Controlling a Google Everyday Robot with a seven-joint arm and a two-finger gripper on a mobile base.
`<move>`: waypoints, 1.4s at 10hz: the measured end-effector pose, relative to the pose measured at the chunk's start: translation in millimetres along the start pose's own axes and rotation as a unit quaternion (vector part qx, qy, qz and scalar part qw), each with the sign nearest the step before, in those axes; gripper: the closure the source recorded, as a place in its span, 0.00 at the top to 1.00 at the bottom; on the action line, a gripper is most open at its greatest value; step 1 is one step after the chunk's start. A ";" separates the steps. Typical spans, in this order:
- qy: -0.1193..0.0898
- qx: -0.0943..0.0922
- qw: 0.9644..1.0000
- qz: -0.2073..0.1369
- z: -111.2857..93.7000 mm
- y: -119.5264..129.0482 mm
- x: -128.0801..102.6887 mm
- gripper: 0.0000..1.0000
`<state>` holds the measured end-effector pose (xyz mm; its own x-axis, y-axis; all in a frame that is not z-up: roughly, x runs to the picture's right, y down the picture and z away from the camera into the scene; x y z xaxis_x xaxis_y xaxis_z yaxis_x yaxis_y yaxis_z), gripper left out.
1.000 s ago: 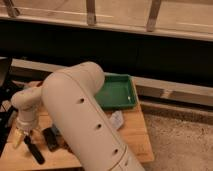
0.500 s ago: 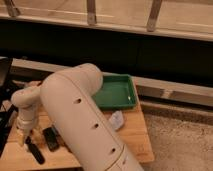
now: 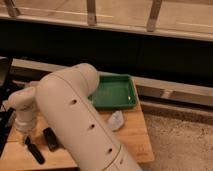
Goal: Place brush in tray
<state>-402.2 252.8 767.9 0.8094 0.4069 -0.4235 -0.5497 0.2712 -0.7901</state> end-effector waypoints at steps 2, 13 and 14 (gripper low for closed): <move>-0.015 0.020 1.000 0.000 -20.2 -5.9 0.1 0.00; -0.243 0.086 0.964 0.070 -245.3 -102.6 37.9 0.00; -0.262 0.086 0.957 0.087 -261.2 -118.7 51.4 0.00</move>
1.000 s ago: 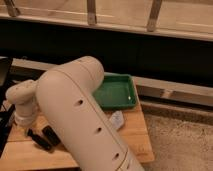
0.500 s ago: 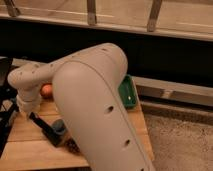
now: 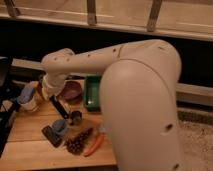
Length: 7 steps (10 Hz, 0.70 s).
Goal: Place brush in tray
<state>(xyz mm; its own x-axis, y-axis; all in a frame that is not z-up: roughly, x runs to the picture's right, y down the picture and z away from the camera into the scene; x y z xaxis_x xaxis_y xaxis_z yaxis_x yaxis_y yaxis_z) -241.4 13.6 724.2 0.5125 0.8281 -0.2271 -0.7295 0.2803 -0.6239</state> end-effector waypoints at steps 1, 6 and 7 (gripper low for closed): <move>-0.020 0.004 1.000 0.024 -20.7 -23.0 3.8 0.00; -0.077 0.006 0.992 0.097 -72.3 -76.0 31.6 0.00; -0.076 0.005 0.992 0.096 -71.8 -75.2 31.3 0.00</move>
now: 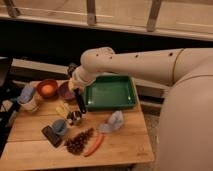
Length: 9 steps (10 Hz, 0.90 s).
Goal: Place brush in tray
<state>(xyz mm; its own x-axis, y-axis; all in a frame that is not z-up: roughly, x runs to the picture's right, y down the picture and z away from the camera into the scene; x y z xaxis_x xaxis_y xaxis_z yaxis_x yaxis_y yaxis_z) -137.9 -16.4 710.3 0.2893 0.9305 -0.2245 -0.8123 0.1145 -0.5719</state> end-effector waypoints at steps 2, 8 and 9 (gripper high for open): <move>0.002 0.000 1.000 -0.002 1.0 1.2 0.8 0.00; -0.040 0.059 0.996 0.053 -10.8 -56.7 -10.3 0.00; -0.049 0.070 0.994 0.071 -20.8 -75.3 -9.3 0.00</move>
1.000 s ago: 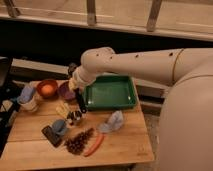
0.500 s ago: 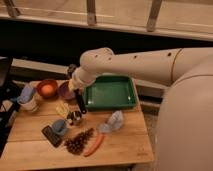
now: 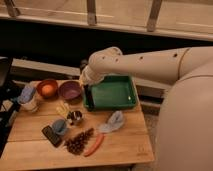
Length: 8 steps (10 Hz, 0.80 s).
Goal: Place brush in tray
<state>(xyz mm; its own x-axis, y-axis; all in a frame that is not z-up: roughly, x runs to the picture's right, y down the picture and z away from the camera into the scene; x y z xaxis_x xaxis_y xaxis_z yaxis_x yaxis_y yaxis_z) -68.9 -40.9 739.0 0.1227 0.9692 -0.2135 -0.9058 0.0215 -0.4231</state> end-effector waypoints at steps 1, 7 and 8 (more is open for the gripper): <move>-0.004 0.007 1.000 0.018 -4.2 -16.5 0.5 0.00; 0.068 -0.004 0.995 0.074 46.5 -71.8 16.3 0.00; 0.070 -0.004 0.995 0.074 47.1 -73.7 16.9 0.00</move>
<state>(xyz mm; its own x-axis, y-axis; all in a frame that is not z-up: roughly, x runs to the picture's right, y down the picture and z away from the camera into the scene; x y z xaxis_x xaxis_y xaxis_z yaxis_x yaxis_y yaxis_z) -19.2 -14.5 808.1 0.0436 0.9176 -0.3951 -0.9152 -0.1219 -0.3840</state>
